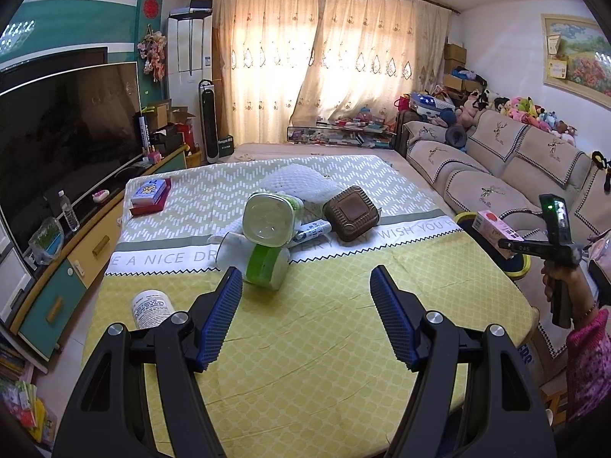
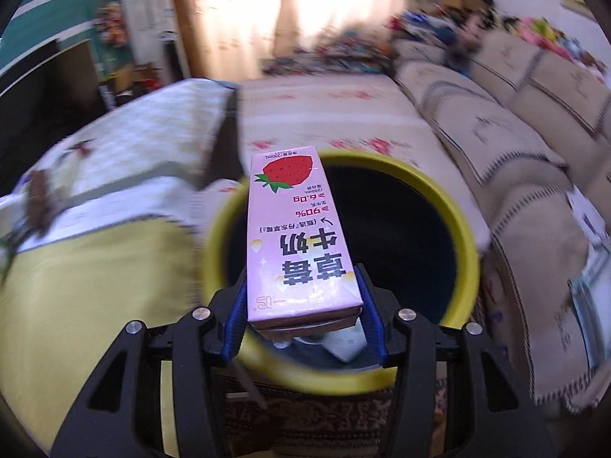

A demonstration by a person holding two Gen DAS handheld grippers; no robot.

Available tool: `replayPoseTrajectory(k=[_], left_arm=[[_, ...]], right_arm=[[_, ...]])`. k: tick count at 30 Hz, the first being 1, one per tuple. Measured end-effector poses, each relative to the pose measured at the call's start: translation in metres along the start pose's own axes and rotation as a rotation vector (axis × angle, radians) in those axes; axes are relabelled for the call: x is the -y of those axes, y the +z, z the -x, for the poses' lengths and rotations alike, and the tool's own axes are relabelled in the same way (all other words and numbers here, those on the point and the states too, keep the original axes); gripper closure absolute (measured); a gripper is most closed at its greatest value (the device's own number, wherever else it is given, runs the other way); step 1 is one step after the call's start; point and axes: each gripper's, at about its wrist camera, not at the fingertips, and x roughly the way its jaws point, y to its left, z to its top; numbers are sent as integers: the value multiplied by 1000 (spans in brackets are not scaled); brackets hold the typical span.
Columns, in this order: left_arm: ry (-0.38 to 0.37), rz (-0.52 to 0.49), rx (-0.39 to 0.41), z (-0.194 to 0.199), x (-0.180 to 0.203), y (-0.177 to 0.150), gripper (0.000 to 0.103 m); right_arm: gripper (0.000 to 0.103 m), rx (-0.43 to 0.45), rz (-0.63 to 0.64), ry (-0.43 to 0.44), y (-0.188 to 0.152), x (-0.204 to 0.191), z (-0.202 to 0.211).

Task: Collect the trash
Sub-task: 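Carry the milk carton with the right tool into the bin and release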

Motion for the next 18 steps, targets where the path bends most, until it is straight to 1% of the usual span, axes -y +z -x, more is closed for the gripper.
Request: replayPoseTrajectory(k=[2,4,7,9,13,16,18], left_arm=[[1,-1,-3,-1,0,0,34],[4,-2,-5,-3,0,0,34],[7,3,-15,-7,-2,-1,34],[10,8,-21,-9,-4,-1,34],[23,14,-29,-12,-7,-3,34],[40,19,-32,-13,-10,-4,33],[56,27,-32,-12,-15,-5,33]], right_arm=[[54,-28,-18,-47,2,10,-17],[54,-46,-34,-64,3,14,-31],[42,-36,-48,-108,5,22,-42],[42,-18,-49,-130,3,22,-39],[40,37,-67,-105,1,11,-16],[38,100,-81,-55,0,0,11],[36,159,-90,-3,1,-12,33]])
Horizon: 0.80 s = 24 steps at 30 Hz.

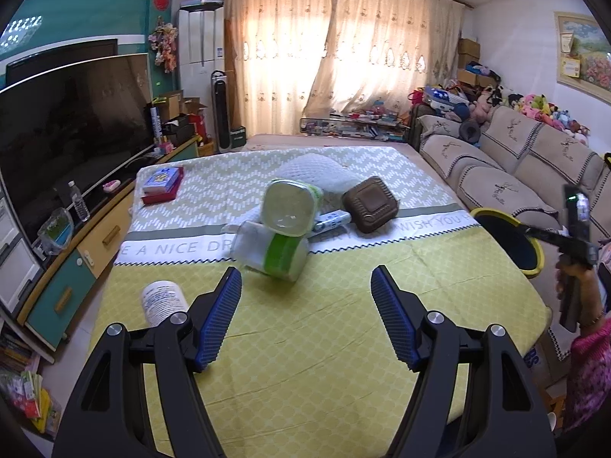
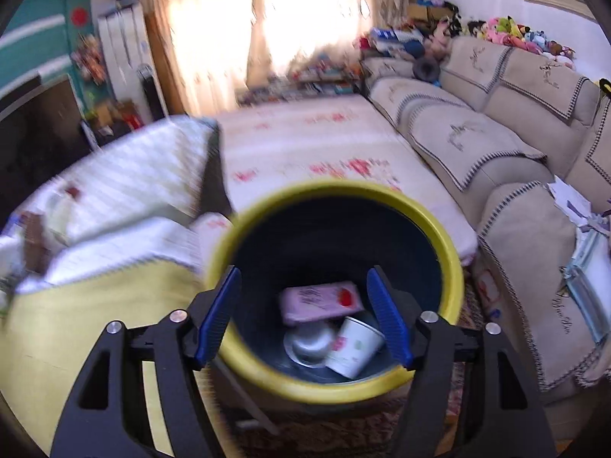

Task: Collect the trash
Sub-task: 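Carry the milk carton with the right tool into the bin and release, then grasp the white pill bottle with the left tool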

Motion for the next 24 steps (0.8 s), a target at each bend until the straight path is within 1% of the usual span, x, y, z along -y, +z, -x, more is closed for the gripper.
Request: replayPoseTrajectory(k=[2,5,6,7,9,11,13,16,20,24], left_arm=[[21,14,-3,0,-6,-1,32],[75,47,-18,-3,-20,-5,30],[103,65,-26,-3,-27,-6,28],[123,76,-32,-4,-31,-7,27],[188,116,-53,-9,-45,-11,27],[235,155,-75,-16,-59,-14,26],[272,190,-100,-25,-71,-18,26],[290,209,-133,-38,-79,-22,26],[318,214,-182,-57,-84,-28,26],[323,252,-219,-73,-94,-35,28]], right_arm=[[35,44,2,39,4,-12,14],[32,121,13,102,10,-33,33],[31,149,19,118,11,-43,39],[29,178,28,128,11,-49,44],[29,243,49,139,10,-63,54],[29,282,64,146,8,-76,60],[29,310,73,153,5,-85,62],[27,340,83,145,0,-94,64],[23,355,85,127,1,-96,62],[23,344,104,114,2,-102,59]])
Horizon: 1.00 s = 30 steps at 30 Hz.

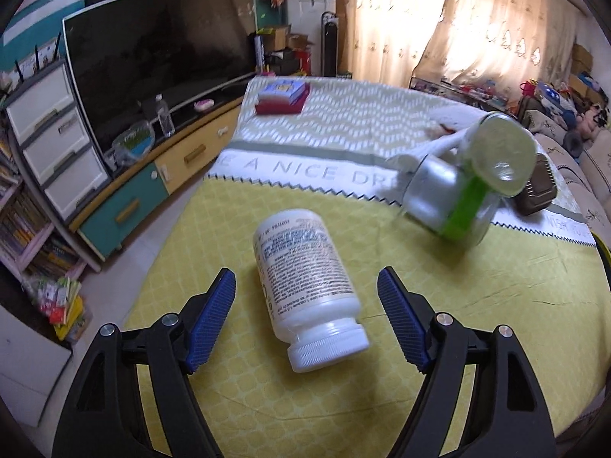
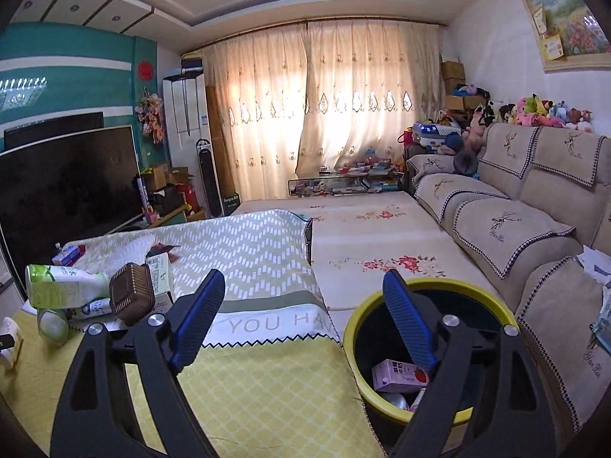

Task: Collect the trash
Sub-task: 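Grasp the white pill bottle with the left tool, then carry the pill bottle with the left tool into the bin and release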

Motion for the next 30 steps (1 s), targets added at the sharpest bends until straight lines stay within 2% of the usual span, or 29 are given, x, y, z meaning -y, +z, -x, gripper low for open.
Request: replayPoseTrajectory(k=[2,4,13,19,22,24,30], left_arm=[[3,2,-13,-7,0,-1,35],[3,4,-19,-12,-1,-2,35],[18,5,-29,-23,-3,2,50],[3,-19,-28,-25,-3,3,52],[-14,-40,-23,-19,1,1,52],[-28,-51,-14,-13,4,1,52],[-116,-87,45,28,19,2,52]], right_arm=[[21,-6,12,-1,0,-4,-2],[19,-1,11,2,0,-5,-1],[18,-21,-5,5,0,-4,-7],[18,-36,-3,3,0,-5,-9],[14,-46,4,-4,1,-6,-11],[9,-39,5,-7,0,-6,-9],[7,-18,25,-6,-1,-10,-6]])
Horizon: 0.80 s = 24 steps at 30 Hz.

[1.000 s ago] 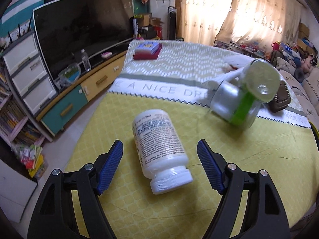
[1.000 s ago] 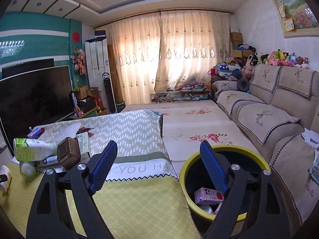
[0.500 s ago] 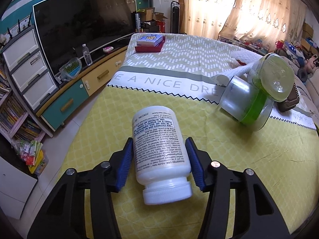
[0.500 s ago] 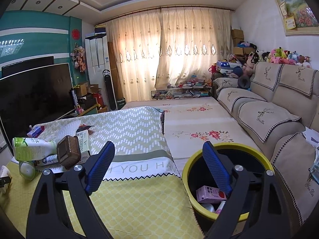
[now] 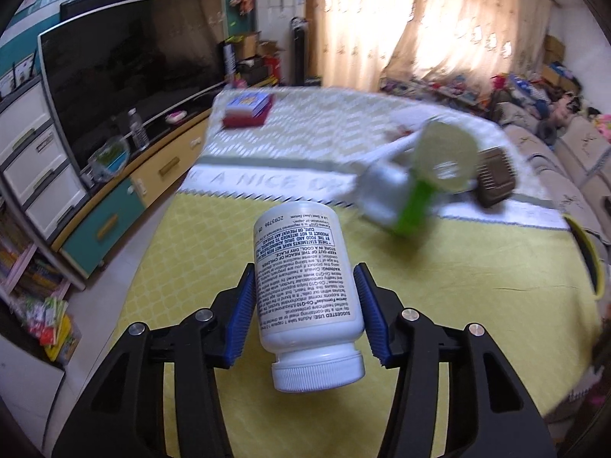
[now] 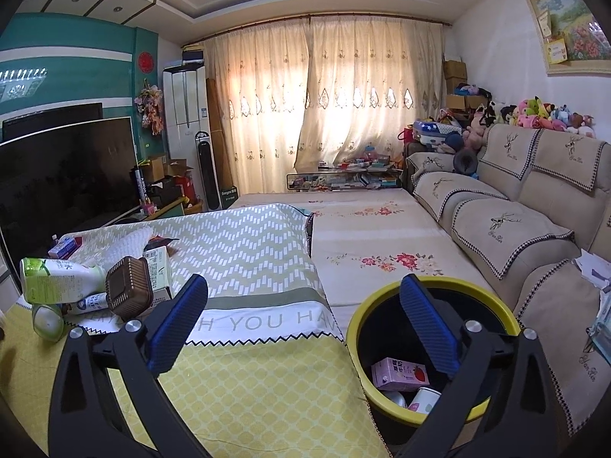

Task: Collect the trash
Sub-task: 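Carry the pill bottle with the left tool into the bin and release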

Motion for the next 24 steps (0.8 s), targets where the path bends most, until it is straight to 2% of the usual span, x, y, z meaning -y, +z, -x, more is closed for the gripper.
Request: replayPoseTrajectory(k=[5,10,14,17,20,24], left_arm=[[-95,-67,57,26,33,10,52],[-190,-139,77,33,71,18,52],[-275,-214,72,29,111,28,52],[-333,-261,70,25,139,37,52],[-383,-341,93,27,178,47,52],[-482,-446,97,25,240,54,52]], right_arm=[[7,26,31,12,-1,-5,6],[7,19,37,20,0,-8,5],[7,2,5,19,1,-2,2],[7,-10,-74,21,1,19,8],[7,-20,-119,-33,0,47,17],[7,-24,-145,-197,-5,97,35]])
